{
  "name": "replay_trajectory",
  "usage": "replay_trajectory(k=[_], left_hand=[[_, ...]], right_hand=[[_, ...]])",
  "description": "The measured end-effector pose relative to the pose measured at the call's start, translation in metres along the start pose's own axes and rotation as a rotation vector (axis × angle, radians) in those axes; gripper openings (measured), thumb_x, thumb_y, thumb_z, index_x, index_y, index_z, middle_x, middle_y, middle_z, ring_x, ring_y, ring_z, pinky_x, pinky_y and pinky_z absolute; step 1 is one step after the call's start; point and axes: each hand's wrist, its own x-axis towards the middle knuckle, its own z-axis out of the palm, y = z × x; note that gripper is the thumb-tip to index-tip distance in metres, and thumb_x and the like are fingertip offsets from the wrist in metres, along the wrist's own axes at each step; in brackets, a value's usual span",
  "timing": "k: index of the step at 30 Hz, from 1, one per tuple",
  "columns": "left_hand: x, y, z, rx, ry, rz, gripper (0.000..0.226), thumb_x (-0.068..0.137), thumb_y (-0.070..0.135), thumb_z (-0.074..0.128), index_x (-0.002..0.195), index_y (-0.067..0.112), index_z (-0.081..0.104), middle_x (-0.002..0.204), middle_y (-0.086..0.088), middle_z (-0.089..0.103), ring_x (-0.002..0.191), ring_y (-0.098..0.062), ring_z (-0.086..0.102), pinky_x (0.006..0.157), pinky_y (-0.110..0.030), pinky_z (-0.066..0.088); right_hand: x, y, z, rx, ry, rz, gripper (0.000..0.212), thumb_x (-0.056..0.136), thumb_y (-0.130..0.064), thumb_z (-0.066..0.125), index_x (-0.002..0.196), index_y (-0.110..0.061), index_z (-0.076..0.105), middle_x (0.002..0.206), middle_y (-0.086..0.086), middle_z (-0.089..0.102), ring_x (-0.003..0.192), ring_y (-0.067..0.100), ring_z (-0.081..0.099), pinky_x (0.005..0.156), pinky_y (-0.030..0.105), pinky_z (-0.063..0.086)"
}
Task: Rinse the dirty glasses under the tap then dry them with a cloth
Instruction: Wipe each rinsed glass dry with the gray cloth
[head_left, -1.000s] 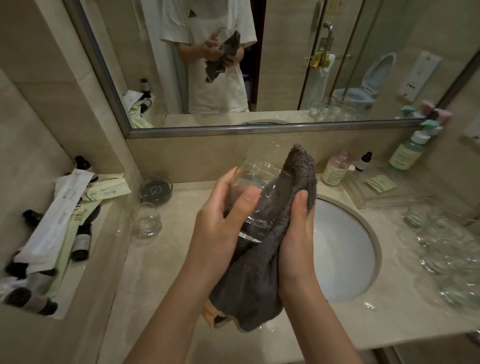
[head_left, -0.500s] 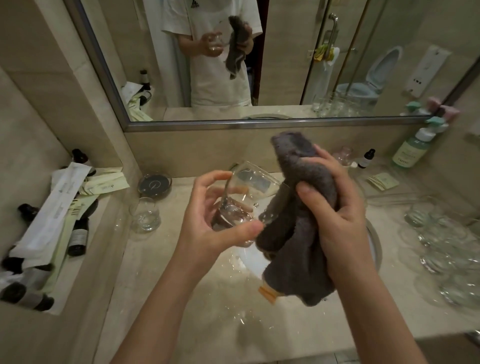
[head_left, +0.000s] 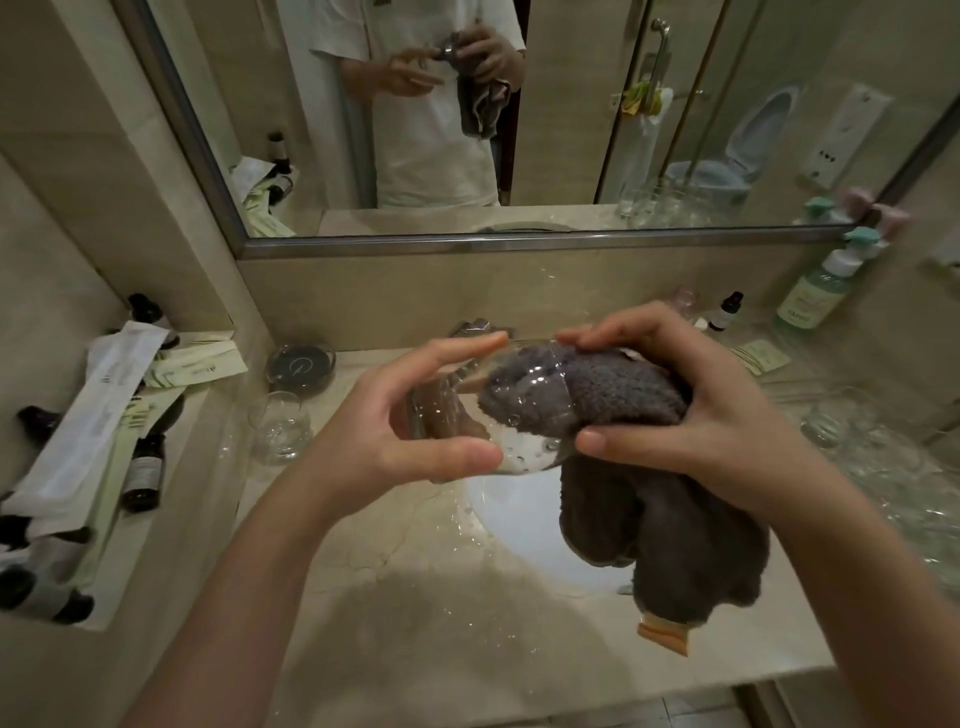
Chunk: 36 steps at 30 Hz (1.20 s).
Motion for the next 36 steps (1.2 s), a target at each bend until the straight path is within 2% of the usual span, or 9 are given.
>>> replay_trajectory(k=[3,6,10,13,18,21,25,30,36], left_hand=[[0.001,-0.001,0.005,-0.064,0.027,0.016,0.068,0.053,0.034,0.078,0.119,0.041,0.065,0.110,0.014,0.071,0.077,-0.007,0.070,0.054,-0.013,0.049],[0.002,-0.006,0.009,-0.104,0.052,0.002,0.067,0.051,0.033,0.079,0.116,0.041,0.068,0.111,0.012,0.071,0.088,-0.006,0.070,0.060,-0.012,0.052],[0.000,-0.016,0.013,-0.153,0.041,-0.055,0.065,0.049,0.032,0.081,0.114,0.038,0.071,0.117,0.002,0.071,0.108,-0.024,0.068,0.092,-0.049,0.055],[0.000,-0.019,0.015,-0.184,-0.005,-0.121,0.066,0.051,0.030,0.081,0.116,0.032,0.072,0.119,-0.007,0.070,0.105,-0.033,0.068,0.089,-0.064,0.051],[-0.001,-0.021,0.018,-0.163,-0.145,-0.215,0.064,0.050,0.029,0.081,0.114,0.028,0.073,0.113,-0.007,0.073,0.107,-0.026,0.069,0.093,-0.056,0.053],[-0.004,-0.026,0.021,-0.135,-0.164,-0.242,0.064,0.052,0.035,0.080,0.115,0.032,0.072,0.116,-0.006,0.071,0.110,-0.025,0.067,0.090,-0.051,0.056],[-0.005,-0.018,0.020,-0.074,-0.272,-0.178,0.070,0.056,0.038,0.081,0.121,0.050,0.062,0.122,0.005,0.068,0.113,-0.014,0.065,0.082,-0.027,0.057],[-0.007,-0.007,0.018,-0.054,-0.274,-0.143,0.062,0.055,0.028,0.084,0.114,0.040,0.069,0.120,0.010,0.067,0.111,-0.014,0.066,0.079,-0.027,0.057],[-0.015,-0.003,0.029,-0.382,-0.220,-0.383,0.059,0.047,0.013,0.082,0.103,0.032,0.077,0.109,0.007,0.071,0.099,-0.025,0.072,0.063,-0.038,0.060]], right_hand=[[-0.001,0.000,0.002,-0.054,0.046,0.042,0.055,0.052,-0.053,0.080,0.101,-0.038,0.061,0.108,-0.013,0.064,0.097,0.010,0.066,0.080,0.025,0.056],[0.000,0.002,0.008,-0.131,0.002,0.029,0.049,0.060,-0.057,0.073,0.102,-0.033,0.066,0.100,-0.013,0.066,0.095,0.008,0.064,0.079,0.019,0.050],[-0.002,0.008,0.013,-0.014,-0.141,0.088,0.037,0.073,-0.052,0.069,0.104,-0.030,0.070,0.096,-0.010,0.069,0.090,0.007,0.066,0.076,0.017,0.048],[-0.004,0.009,0.013,0.111,-0.292,0.171,0.049,0.068,-0.049,0.078,0.109,-0.024,0.071,0.103,-0.004,0.072,0.097,0.012,0.068,0.082,0.021,0.051],[-0.009,0.011,0.019,0.148,-0.450,0.292,0.032,0.066,-0.019,0.083,0.092,-0.006,0.070,0.082,0.007,0.069,0.078,0.018,0.068,0.071,0.024,0.053],[-0.017,0.015,0.024,0.233,-0.427,0.300,0.009,0.071,-0.013,0.077,0.077,-0.013,0.071,0.070,0.001,0.065,0.069,0.013,0.064,0.065,0.021,0.049],[-0.025,0.028,0.029,0.404,-0.371,0.313,0.014,0.070,-0.019,0.076,0.083,-0.014,0.074,0.078,0.003,0.068,0.075,0.016,0.065,0.071,0.024,0.049],[-0.025,0.027,0.029,0.535,-0.350,0.303,0.011,0.065,-0.024,0.072,0.074,-0.019,0.075,0.068,-0.005,0.067,0.065,0.007,0.063,0.063,0.017,0.048],[-0.022,0.018,0.020,0.445,-0.534,0.261,0.019,0.061,-0.021,0.077,0.080,-0.019,0.075,0.073,-0.004,0.070,0.071,0.010,0.067,0.067,0.019,0.051]])
